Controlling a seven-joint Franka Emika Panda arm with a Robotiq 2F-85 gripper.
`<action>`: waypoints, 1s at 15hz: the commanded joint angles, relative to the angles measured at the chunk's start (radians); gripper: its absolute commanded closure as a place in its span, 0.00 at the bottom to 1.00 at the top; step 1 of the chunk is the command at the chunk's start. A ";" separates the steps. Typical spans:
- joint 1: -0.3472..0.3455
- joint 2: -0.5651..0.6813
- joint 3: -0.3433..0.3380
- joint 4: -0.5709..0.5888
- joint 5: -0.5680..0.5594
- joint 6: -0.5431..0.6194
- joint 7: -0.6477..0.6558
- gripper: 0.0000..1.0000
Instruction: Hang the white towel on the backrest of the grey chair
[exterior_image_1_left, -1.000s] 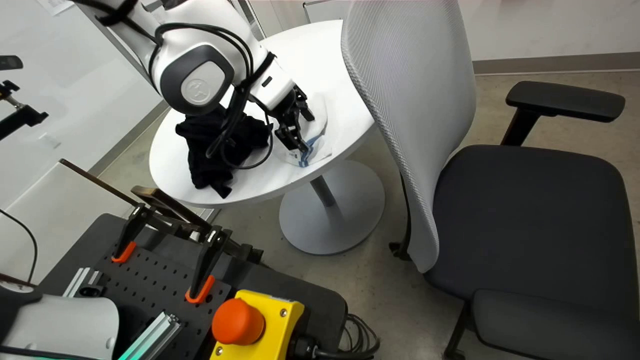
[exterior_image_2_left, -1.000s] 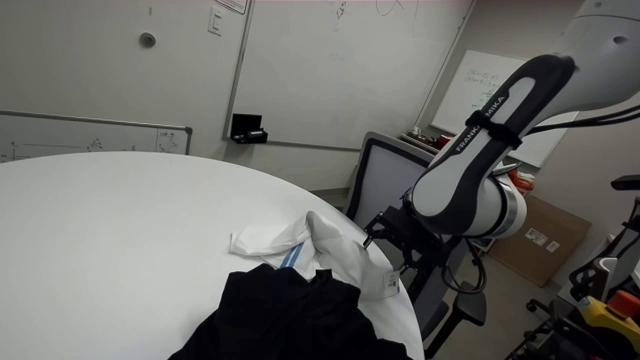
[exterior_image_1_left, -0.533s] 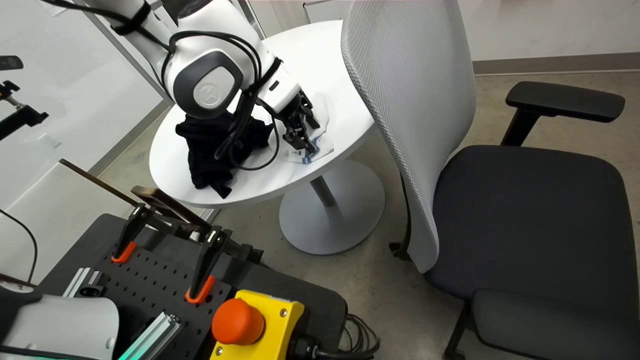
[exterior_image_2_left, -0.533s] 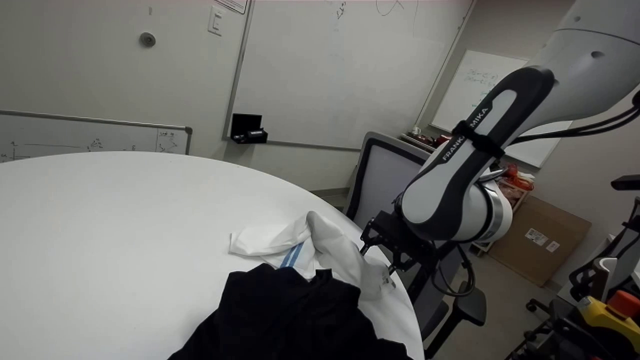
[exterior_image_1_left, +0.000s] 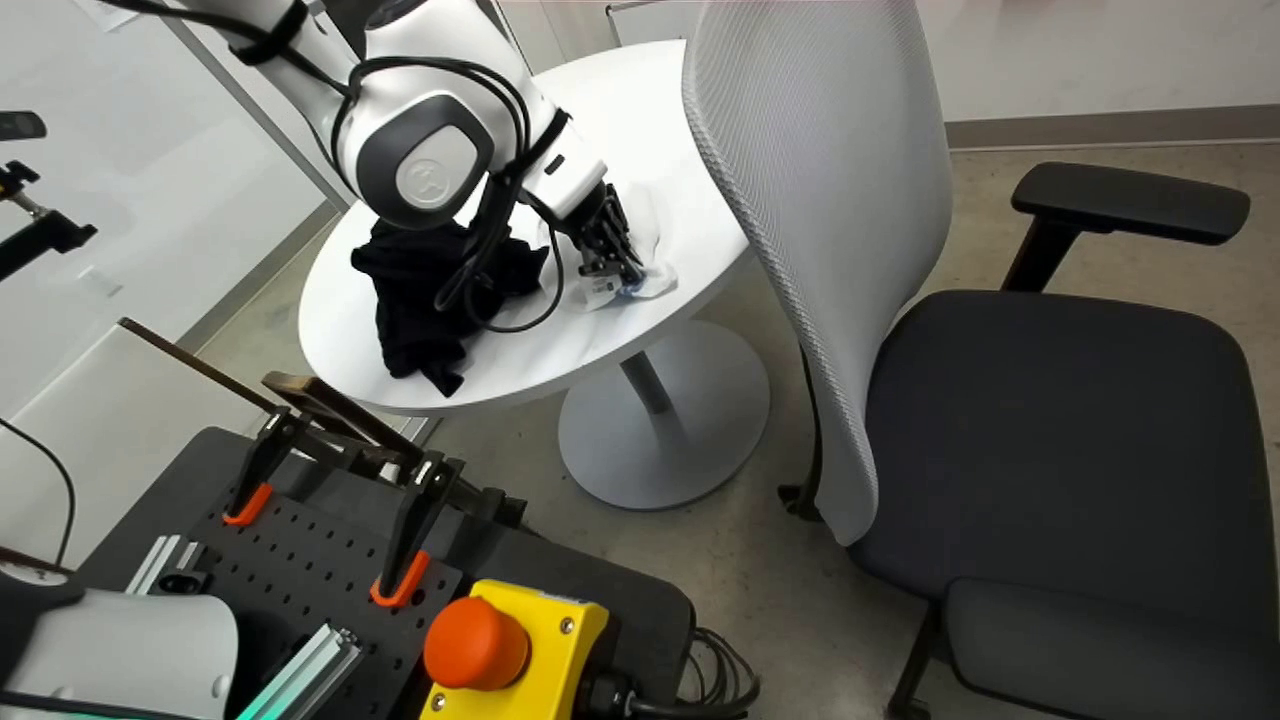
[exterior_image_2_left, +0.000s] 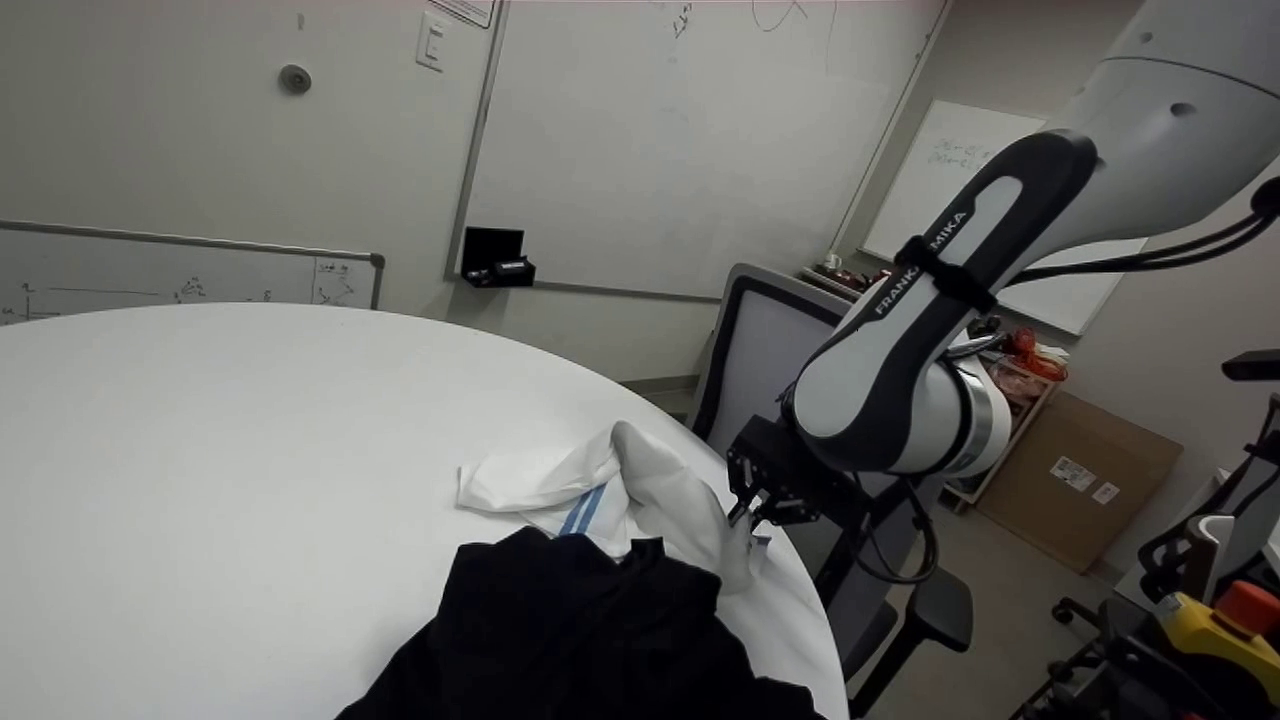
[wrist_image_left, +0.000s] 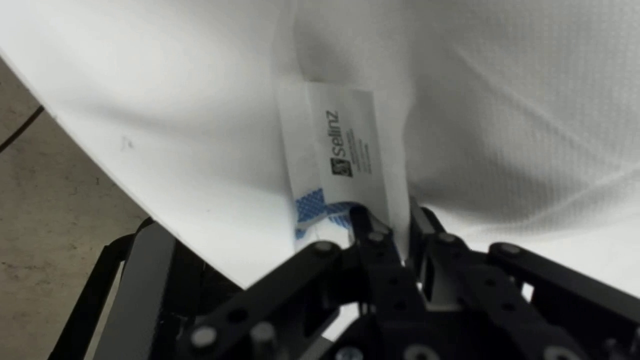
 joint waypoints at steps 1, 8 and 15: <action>-0.014 -0.039 0.011 0.003 0.004 -0.026 -0.009 1.00; -0.177 -0.300 0.144 -0.117 -0.013 0.014 -0.070 0.98; -0.599 -0.638 0.602 -0.245 0.017 -0.015 -0.170 0.98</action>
